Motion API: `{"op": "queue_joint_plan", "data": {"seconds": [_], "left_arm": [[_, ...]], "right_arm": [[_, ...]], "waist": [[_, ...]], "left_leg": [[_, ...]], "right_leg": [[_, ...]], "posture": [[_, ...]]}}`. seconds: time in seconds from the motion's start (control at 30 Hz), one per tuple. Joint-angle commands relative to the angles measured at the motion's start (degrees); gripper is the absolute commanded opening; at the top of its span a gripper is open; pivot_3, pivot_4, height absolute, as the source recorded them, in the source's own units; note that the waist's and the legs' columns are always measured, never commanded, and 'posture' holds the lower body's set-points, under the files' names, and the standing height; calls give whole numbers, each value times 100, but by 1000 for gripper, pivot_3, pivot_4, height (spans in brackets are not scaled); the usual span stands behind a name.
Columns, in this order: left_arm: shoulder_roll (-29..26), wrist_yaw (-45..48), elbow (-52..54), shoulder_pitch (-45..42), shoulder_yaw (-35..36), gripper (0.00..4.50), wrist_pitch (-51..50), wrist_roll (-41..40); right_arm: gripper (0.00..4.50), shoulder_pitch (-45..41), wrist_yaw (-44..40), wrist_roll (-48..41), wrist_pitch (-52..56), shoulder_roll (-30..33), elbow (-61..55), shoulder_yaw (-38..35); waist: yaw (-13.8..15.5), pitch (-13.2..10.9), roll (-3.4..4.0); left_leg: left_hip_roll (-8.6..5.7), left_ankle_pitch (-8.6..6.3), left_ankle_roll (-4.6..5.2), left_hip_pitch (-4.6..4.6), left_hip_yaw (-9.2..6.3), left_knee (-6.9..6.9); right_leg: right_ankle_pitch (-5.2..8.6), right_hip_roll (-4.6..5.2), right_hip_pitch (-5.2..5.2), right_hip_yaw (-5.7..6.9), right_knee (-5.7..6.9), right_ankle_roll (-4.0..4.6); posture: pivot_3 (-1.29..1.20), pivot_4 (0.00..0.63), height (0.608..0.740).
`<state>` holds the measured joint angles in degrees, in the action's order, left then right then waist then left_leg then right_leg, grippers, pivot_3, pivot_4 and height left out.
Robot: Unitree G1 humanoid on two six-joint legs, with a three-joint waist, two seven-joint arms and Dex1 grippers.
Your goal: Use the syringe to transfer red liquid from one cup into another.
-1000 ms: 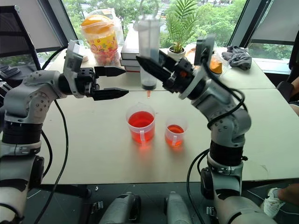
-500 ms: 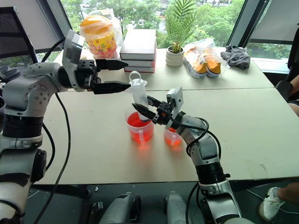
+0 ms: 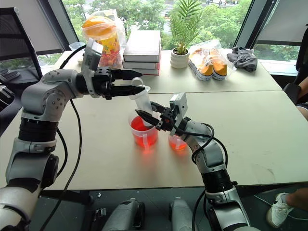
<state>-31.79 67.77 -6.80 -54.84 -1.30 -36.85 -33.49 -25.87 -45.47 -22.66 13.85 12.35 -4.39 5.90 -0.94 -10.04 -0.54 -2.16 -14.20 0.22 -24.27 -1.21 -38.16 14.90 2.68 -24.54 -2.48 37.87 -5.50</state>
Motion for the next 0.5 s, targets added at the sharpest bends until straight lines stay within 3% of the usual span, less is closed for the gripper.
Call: {"op": "queue_joint_plan", "data": {"seconds": [0.03, 0.1, 0.5], "left_arm": [[0, -39, 82, -99, 178, 788, -14, -103], [1, -45, 103, -87, 184, 41, -18, -119], [-92, -100, -158, -521, 340, 41, 109, -91]], "right_arm": [[1430, -65, -14, -46, -65, 11, -263, 12], [1430, -55, -24, -42, -60, 31, -263, 19], [1430, -101, -162, -193, 212, 97, -238, 56]], "waist": [[0, 0, 0], [4, 0, 0], [9, 0, -1]], "left_leg": [[0, 0, 0, 0, 0, 0], [0, 0, 0, 0, 0, 0], [0, 0, -1, 0, -1, 0]], "right_leg": [[0, 0, 0, 0, 0, 0], [0, 0, 0, 0, 0, 0], [0, 1, 0, 0, 0, 0]], "posture": [[0, 150, 740], [0, 150, 740], [0, 150, 740]]}}
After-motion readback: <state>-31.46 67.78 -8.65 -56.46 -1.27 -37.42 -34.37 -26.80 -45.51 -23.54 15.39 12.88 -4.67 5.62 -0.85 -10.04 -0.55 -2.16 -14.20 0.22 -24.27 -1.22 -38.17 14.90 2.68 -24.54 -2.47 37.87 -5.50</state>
